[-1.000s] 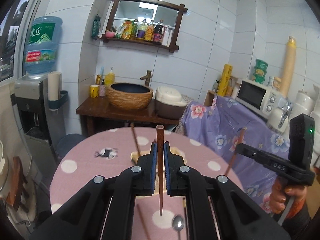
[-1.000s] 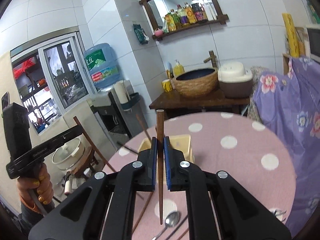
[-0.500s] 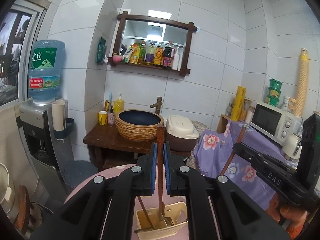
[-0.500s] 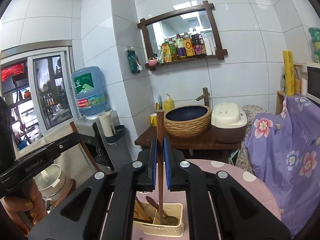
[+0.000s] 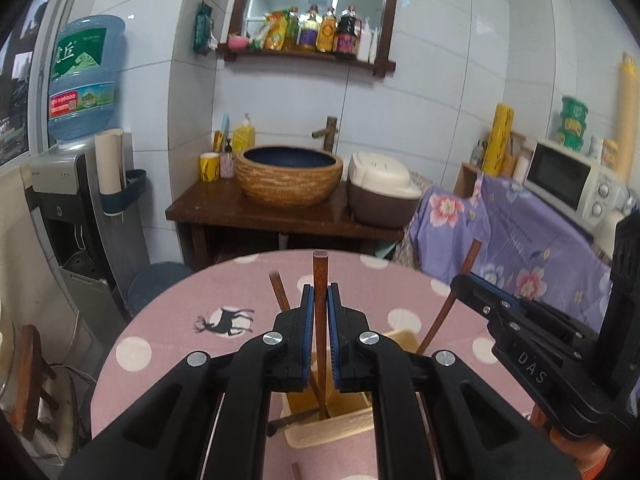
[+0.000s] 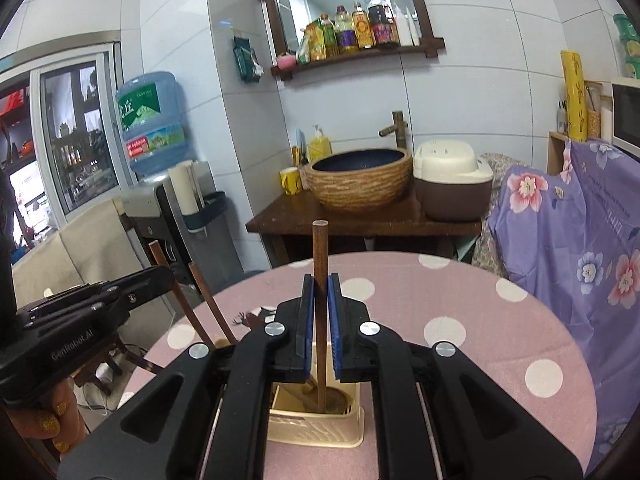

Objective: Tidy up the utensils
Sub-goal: 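Open the left tool while the right tool opens, dropping both chopsticks into the holder, then move both tools back down to the remaining brown chopsticks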

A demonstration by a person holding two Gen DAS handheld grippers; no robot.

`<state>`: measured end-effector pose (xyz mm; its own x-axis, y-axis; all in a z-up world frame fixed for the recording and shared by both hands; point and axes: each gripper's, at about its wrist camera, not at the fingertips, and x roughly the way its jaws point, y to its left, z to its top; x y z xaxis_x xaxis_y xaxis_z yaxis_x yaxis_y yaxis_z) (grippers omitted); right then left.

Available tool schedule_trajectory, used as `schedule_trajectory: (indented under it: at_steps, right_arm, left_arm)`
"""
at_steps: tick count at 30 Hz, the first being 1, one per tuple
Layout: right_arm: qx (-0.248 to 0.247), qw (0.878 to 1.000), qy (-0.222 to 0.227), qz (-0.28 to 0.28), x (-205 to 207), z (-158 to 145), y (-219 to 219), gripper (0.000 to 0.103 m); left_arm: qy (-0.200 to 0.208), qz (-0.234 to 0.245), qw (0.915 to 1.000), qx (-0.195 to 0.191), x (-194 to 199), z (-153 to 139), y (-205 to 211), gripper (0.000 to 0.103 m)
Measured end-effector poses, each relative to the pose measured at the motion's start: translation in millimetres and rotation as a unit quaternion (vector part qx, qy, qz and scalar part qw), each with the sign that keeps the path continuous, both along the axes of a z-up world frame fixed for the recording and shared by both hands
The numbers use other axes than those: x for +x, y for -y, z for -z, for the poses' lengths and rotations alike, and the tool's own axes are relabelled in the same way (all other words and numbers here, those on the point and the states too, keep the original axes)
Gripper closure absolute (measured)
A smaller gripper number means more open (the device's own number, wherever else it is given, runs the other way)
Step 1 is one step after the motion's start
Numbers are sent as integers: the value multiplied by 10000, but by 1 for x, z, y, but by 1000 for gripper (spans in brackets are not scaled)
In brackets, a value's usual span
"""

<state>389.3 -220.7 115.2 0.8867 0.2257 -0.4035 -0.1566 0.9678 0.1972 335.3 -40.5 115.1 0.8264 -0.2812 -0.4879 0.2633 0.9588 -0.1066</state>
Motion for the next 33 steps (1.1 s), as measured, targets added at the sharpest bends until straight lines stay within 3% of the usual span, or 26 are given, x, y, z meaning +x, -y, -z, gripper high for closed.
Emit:
schedule_trajectory:
  at_steps: [7,9,11,13,16,20,23,26,28,33]
  right_arm:
    - [-37,10000,-48,50,-7,12,1,93]
    - [-134,9998,74,85,-17,11,1,89]
    - [-206,9996,147,147,-29,11,4,71]
    - [-311,9992,124,226,-42,15,9,65]
    - [-398,9985,-170,323,-61,31,17,65]
    - [-884,9944,-355,459,-93,64,16,64]
    - [-1162,9886,-693,661,-114,98,14,61]
    - [-708,9846,-1479,609,-127,138,21,61]
    - [-756,9759,-1947,634,-133,163,16,61]
    - [-294,9681,-2396,669,-154,195,10,61]
  left_arm:
    - [-132,30,9998,127,-2,10,0,93]
    - [-65,104,9999,102,-12,7,0,79]
    - [6,213,9997,-71,-26,5,-4,51]
    - [96,327,9991,-244,-46,6,-10,43]
    - [88,437,9987,-254,-72,21,-14,31]
    - [-185,301,9994,24,-93,57,-17,18]
    - [-498,-93,9980,365,-101,90,-21,16]
    - [-1036,-182,9941,256,-107,124,-31,16]
    - [-1287,-234,9913,118,-114,144,-35,16]
    - [-1428,-410,9887,220,-126,165,-35,16]
